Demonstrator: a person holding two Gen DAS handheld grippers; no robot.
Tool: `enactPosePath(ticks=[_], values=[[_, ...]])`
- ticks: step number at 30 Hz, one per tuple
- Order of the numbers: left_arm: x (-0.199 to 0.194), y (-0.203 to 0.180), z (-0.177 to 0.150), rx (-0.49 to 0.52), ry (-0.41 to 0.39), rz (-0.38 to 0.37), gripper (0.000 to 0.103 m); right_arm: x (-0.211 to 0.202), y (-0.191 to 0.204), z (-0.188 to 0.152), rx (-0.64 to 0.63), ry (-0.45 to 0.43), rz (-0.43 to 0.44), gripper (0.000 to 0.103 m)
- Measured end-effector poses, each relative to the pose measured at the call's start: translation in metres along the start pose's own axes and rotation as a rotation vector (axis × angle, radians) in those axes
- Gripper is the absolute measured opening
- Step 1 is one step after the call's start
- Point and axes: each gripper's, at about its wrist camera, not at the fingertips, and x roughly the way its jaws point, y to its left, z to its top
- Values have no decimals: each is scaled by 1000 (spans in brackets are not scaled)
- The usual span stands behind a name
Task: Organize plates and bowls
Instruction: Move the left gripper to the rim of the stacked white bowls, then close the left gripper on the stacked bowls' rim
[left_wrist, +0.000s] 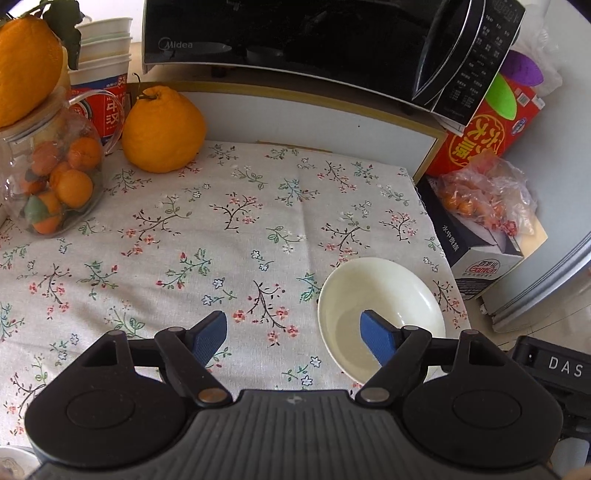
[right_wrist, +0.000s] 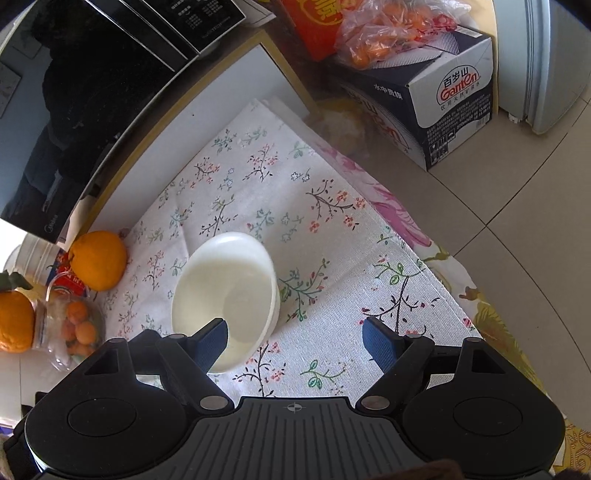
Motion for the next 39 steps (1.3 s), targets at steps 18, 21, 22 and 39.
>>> enactPosePath(ticks=[18,21,22,39], values=[[37,-14,6,-32,46,-31,66,29,6,12,-3,37,18,53],[45,-12,6,-51,72,-55,53,37,8,12,-16,53,2,46],[48,-11,5,-59,77,-60,52,39,10,11,-30,55,-1,43],[31,3,4,-122,44,-88,9,36,38,1,-138,44,30,17]])
